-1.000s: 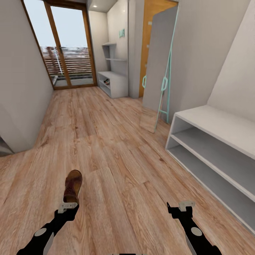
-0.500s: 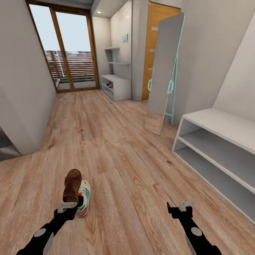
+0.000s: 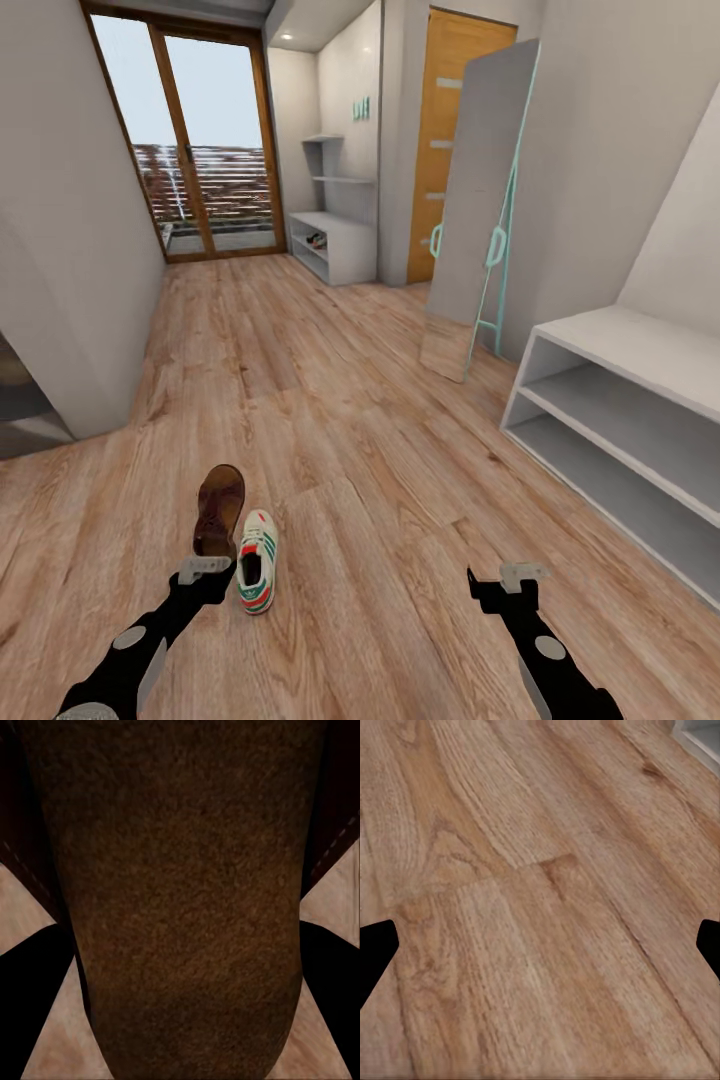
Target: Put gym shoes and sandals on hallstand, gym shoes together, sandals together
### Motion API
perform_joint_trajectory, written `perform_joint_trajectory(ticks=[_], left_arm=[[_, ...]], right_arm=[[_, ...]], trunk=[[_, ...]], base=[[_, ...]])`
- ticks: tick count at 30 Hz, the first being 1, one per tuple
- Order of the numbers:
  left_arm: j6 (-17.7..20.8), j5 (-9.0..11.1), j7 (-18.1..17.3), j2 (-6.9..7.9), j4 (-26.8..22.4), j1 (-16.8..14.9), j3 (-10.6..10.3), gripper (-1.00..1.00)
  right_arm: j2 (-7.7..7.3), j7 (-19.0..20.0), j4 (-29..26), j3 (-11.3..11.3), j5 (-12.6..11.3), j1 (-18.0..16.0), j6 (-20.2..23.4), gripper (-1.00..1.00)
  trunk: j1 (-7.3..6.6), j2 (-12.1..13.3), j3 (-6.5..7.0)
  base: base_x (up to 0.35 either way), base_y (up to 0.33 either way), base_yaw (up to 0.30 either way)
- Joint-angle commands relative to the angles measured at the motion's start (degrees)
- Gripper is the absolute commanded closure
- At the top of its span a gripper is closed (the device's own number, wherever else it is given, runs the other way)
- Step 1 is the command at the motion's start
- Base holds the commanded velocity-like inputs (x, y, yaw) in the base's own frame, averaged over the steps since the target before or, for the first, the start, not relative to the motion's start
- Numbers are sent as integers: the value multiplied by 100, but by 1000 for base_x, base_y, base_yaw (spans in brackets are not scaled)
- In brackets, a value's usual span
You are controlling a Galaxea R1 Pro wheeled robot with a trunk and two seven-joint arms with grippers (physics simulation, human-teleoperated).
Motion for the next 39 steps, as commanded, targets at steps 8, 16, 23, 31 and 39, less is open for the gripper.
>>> perform_joint_trajectory(ticks=[8,16,23,31,39], left_arm=[[-267,47,215,91,-128,115,316,100],[-327,59,214,82,-315,103,321,100],[-314,59,206,82,-316,91,321,100],[-301,59,172,82,-316,84,321,100],[-300,59,170,75,-314,80,321,100]], right_arm=[[66,-107,172,-53,111,12,-264,-100],[36,-119,176,-62,113,12,-274,-100],[43,-119,179,-57,113,12,-274,-100],[44,-119,184,-56,113,12,-274,-100],[44,-119,178,-60,113,12,-274,-100]], trunk=[[-1,-2,-5],[-1,-2,-5],[-1,-2,-5],[-1,-2,-5],[-1,-2,-5]], base=[[0,0,0],[-39,192,0],[-89,302,0],[-38,304,0],[147,300,0]])
